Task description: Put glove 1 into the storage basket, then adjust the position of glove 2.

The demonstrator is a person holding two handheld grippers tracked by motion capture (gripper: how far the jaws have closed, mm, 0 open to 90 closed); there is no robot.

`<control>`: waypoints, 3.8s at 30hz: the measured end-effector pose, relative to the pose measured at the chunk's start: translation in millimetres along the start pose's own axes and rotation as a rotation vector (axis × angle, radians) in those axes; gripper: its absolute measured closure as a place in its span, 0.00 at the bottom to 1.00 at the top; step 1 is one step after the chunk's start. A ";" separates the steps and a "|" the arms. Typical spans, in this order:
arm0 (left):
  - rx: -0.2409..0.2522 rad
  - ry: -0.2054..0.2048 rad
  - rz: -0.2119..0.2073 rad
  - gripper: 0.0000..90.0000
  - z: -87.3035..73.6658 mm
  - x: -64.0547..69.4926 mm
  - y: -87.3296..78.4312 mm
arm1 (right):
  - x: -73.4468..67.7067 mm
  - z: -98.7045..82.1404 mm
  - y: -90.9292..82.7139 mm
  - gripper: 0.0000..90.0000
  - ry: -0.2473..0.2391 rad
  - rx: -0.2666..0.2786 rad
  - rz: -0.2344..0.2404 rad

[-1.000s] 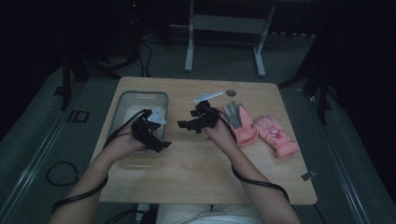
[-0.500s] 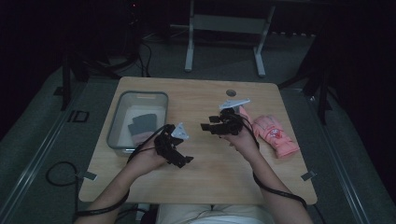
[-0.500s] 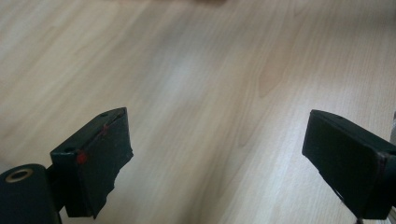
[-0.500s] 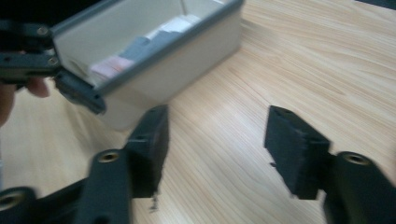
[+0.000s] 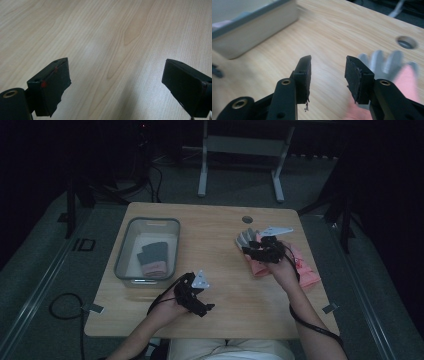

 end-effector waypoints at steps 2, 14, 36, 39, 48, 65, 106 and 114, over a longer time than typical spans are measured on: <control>0.008 0.002 0.021 0.08 -2.0 4.0 3.2 | 8.7 -3.3 -2.9 0.63 0.000 -0.003 -0.027; 0.045 -0.043 0.076 0.08 -20.4 22.5 15.0 | 48.5 -9.4 18.8 0.63 -0.056 -0.117 -0.099; 0.090 -0.061 0.064 0.08 -26.1 28.5 10.0 | 67.8 -38.6 76.7 0.86 0.018 -0.236 -0.160; 0.084 -0.059 0.068 0.08 -27.9 27.7 10.4 | 68.5 -39.6 74.3 0.96 0.080 -0.205 -0.170; 0.089 -0.056 0.072 0.08 -30.7 24.9 9.0 | 52.3 -25.8 41.4 0.99 0.191 -0.050 -0.168; 0.084 -0.037 0.080 0.08 -32.9 25.2 11.8 | -63.7 8.0 -21.6 0.99 0.198 0.139 -0.162; 0.084 -0.006 0.080 0.08 -36.0 26.2 13.6 | -73.3 -48.7 99.1 0.94 0.265 -0.060 -0.128; 0.083 -0.006 0.078 0.08 -36.5 25.4 13.5 | -75.7 -39.6 82.6 0.77 0.255 -0.023 -0.119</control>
Point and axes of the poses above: each handheld gripper's, and its own axes: y roughly forward along the jaws, z roughly out of its top, x roughly to its right, the point moved 1 cm from there along y, roughly forward along the jaws, and after that the axes turned 6 degrees about z, right-handed, at the moved point
